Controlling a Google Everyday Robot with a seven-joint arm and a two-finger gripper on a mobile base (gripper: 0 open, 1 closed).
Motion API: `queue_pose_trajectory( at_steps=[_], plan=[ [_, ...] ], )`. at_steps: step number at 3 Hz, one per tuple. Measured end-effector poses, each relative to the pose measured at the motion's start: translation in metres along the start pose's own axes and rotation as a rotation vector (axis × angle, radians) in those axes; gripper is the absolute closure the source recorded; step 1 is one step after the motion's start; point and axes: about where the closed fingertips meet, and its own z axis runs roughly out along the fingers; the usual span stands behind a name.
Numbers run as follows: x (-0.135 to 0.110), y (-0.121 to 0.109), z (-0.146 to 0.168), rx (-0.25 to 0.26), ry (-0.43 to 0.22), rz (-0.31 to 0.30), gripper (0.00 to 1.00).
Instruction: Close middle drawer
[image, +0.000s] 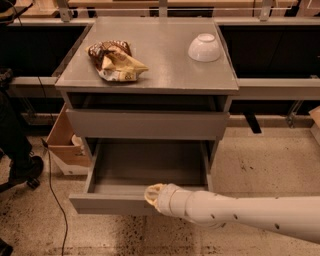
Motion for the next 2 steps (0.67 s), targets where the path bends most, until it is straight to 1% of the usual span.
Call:
queue_pose_trajectory(
  at_steps=[1, 2],
  plan=[
    [-0.036, -0.02, -0.023, 0.009, -0.034, -0.031, 0.47],
    [-0.044, 0.005, -0.04, -0.059, -0.027, -0.062, 0.69]
  ],
)
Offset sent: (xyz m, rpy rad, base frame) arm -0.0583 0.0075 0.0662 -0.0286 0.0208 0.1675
